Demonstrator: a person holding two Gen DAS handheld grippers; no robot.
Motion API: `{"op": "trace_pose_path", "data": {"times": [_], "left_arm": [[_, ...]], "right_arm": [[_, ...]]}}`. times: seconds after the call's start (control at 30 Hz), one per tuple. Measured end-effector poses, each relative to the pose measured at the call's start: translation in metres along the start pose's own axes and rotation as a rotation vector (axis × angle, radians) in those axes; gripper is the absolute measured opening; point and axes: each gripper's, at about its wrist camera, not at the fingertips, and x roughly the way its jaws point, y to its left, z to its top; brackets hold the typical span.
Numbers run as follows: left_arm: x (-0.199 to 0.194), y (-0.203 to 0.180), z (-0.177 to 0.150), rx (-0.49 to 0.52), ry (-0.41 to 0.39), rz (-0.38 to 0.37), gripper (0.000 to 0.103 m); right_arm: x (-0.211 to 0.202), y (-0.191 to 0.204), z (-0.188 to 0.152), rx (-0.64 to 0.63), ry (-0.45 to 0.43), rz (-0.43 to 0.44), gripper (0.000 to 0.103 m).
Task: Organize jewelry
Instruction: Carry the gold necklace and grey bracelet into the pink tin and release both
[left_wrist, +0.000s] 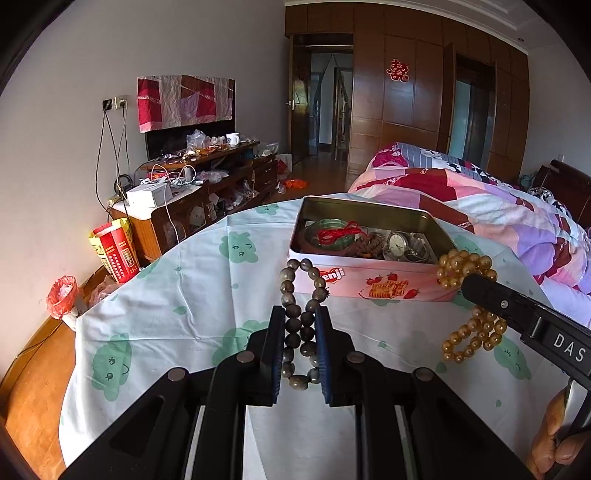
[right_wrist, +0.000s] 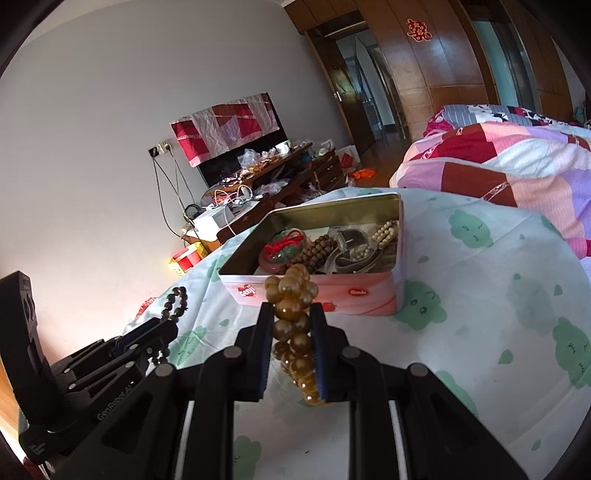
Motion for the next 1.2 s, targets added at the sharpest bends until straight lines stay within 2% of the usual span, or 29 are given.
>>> {"op": "trace_pose_path", "data": {"times": [0.2, 0.37, 0.57, 0.87, 1.2], "left_arm": [[0.001, 0.003, 0.0, -0.024, 0.005, -0.013, 0.016], [0.001, -0.001, 0.0, -0.012, 0.015, -0.021, 0.016], [0.007, -0.013, 0.009, 0.004, 0.039, -0.045, 0.016], [0.025, -0.023, 0.048, -0.007, 0.033, -0.05, 0.016], [0.053, -0.018, 0.067, -0.057, 0.062, -0.048, 0.016]], "right_arm": [[-0.002, -0.003, 0.0, 0.021, -0.001, -0.022, 0.022], [0.0, -0.008, -0.006, 0.082, 0.031, 0.025, 0.022], [-0.003, 0.005, 0.002, 0.056, 0.026, 0.058, 0.022], [-0.006, 0.011, 0.036, 0.051, -0.033, 0.059, 0.022], [0.018, 0.004, 0.07, 0.058, -0.083, 0.037, 0.022]]}}
